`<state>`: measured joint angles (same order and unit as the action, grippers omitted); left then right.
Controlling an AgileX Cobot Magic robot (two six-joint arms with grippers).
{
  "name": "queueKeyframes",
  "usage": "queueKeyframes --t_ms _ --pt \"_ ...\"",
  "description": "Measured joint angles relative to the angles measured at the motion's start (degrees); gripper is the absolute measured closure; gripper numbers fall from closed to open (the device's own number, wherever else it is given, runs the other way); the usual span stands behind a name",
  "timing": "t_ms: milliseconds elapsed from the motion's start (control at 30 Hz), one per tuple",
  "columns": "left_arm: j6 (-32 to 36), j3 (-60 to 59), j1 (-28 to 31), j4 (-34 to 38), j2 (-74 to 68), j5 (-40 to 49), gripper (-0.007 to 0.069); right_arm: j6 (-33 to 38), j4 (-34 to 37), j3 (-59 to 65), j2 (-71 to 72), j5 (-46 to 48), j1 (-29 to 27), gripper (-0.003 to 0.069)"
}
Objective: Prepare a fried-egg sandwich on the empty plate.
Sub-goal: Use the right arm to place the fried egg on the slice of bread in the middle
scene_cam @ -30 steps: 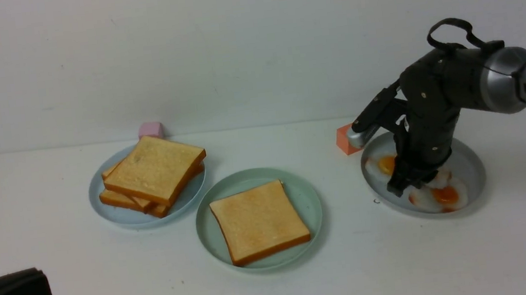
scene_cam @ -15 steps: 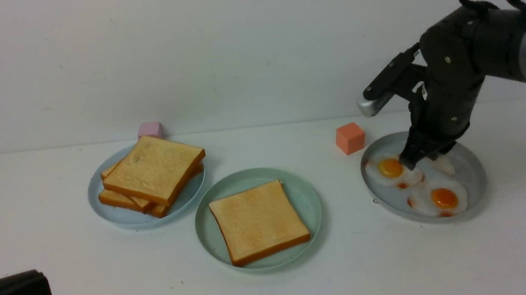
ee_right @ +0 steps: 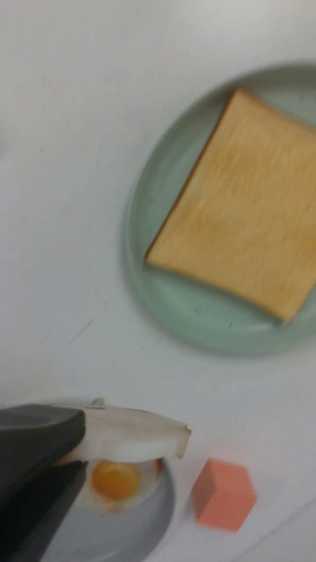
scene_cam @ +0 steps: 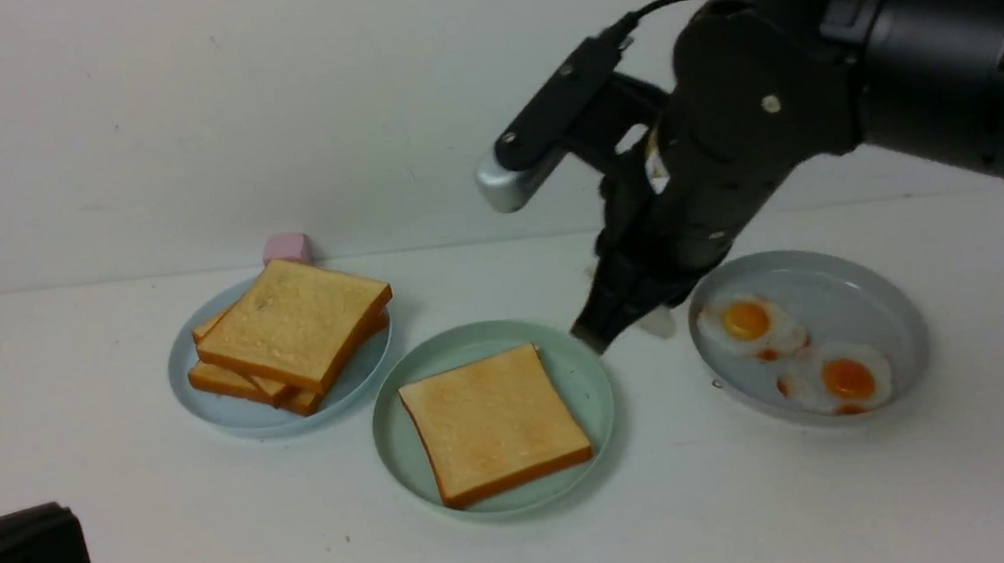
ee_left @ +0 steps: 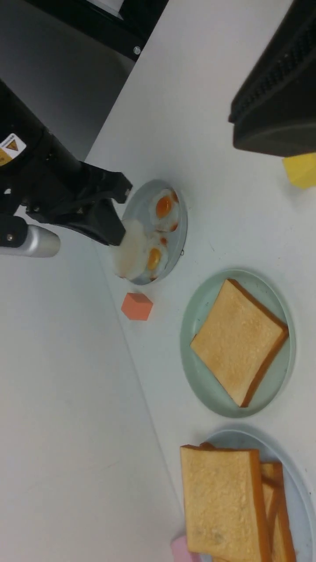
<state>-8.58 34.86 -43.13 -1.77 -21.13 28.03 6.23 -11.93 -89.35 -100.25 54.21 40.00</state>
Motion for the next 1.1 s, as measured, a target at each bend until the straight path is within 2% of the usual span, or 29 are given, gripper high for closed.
queueKeyframes --t_ms 67,167,600,1100 --pt "0.0 0.0 0.0 -0.02 0.0 0.0 0.0638 -0.13 1.42 0.0 -2.14 -3.35 2.94 0.0573" --pt "0.0 0.0 0.0 -0.04 0.0 0.0 0.0638 -0.13 1.81 0.0 -5.21 -6.43 3.99 0.0573" --pt "0.0 0.0 0.0 -0.22 0.0 0.01 0.0638 -1.3 -3.84 -5.43 -14.31 -8.68 3.99 0.0573" --pt "0.0 0.0 0.0 -0.22 0.0 0.06 0.0638 -1.41 -4.46 -5.89 -18.24 -10.5 3.99 0.0571"
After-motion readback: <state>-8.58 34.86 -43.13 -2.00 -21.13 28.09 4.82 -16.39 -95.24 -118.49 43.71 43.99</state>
